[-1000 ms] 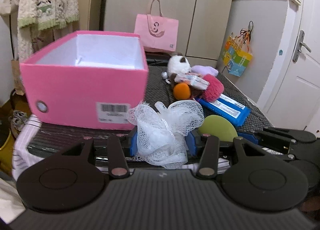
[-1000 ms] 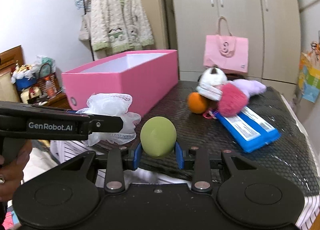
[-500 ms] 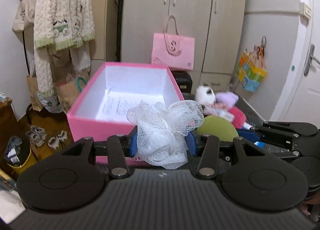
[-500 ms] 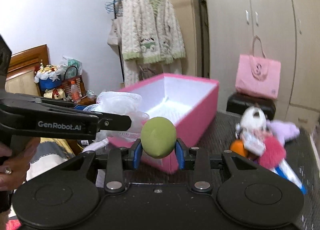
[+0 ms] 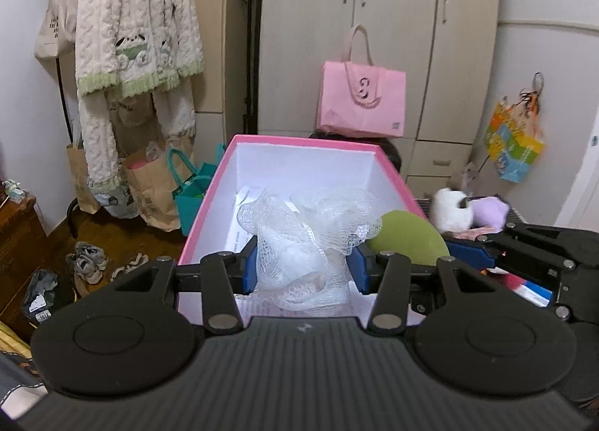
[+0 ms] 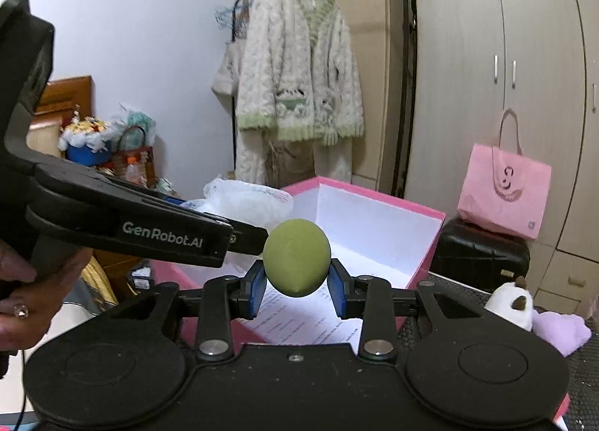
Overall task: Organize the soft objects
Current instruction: 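Open the left tool to drop the puff while the right drops the sponge in the box, then move both open tools from the pink box back to the item pile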
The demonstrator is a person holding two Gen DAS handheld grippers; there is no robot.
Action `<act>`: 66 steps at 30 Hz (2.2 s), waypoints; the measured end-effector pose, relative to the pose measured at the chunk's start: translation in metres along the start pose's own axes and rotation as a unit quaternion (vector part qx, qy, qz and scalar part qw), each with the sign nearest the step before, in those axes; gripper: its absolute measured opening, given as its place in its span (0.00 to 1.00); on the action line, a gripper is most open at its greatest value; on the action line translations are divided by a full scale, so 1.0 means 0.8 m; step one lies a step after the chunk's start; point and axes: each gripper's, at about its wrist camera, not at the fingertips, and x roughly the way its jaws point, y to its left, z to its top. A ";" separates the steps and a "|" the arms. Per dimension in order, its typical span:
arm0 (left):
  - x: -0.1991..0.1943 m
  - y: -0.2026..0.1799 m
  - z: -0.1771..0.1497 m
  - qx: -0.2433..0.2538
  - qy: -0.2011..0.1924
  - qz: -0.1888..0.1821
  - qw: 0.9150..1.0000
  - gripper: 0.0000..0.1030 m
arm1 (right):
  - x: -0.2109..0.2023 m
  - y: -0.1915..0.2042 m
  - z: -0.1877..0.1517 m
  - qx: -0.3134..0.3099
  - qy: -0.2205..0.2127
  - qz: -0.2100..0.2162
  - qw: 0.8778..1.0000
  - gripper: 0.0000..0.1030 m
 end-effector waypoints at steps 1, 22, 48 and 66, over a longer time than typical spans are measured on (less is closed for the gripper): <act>0.007 0.007 0.003 -0.009 0.004 -0.006 1.000 0.45 | 0.010 -0.004 0.001 0.003 0.007 0.001 1.000 0.39; 0.053 0.014 0.009 0.018 0.080 0.012 0.997 0.67 | 0.075 -0.029 0.005 -0.006 0.102 0.027 0.994 0.50; -0.077 -0.022 0.022 0.096 0.044 -0.021 0.994 0.83 | -0.054 -0.027 0.037 -0.018 0.079 0.044 0.996 0.61; -0.121 -0.128 -0.025 0.206 0.063 -0.143 0.966 0.91 | -0.192 -0.082 -0.033 0.019 0.096 0.009 0.995 0.69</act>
